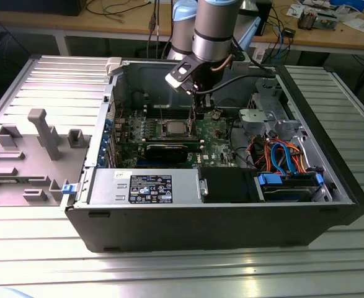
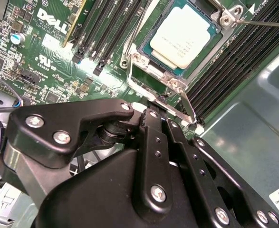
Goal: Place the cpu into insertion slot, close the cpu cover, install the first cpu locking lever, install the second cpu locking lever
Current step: 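Close the cpu cover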
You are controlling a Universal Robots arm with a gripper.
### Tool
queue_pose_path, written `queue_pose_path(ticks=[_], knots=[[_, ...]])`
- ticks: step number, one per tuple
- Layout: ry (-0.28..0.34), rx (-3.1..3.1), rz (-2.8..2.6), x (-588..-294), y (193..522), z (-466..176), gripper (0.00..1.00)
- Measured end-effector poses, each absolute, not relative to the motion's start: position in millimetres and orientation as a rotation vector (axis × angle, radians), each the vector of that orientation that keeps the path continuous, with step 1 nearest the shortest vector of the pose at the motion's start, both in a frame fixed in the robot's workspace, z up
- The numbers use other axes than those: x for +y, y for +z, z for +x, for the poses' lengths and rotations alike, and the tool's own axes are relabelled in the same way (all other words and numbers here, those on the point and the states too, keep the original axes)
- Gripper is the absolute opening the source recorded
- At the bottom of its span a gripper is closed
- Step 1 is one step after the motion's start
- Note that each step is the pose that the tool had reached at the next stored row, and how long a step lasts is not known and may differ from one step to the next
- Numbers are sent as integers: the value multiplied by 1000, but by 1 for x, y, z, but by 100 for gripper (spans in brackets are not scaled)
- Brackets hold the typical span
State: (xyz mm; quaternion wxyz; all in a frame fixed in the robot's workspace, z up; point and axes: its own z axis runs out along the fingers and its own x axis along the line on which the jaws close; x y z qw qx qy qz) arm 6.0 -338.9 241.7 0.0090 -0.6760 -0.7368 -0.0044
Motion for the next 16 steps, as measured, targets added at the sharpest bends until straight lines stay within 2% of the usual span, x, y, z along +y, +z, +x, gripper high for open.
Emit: queue_pose_path(ticks=[7,16], knots=[[-14,-2302,-2112,-339,241,4,11],[-14,-2305,-2107,-339,227,-31,11]])
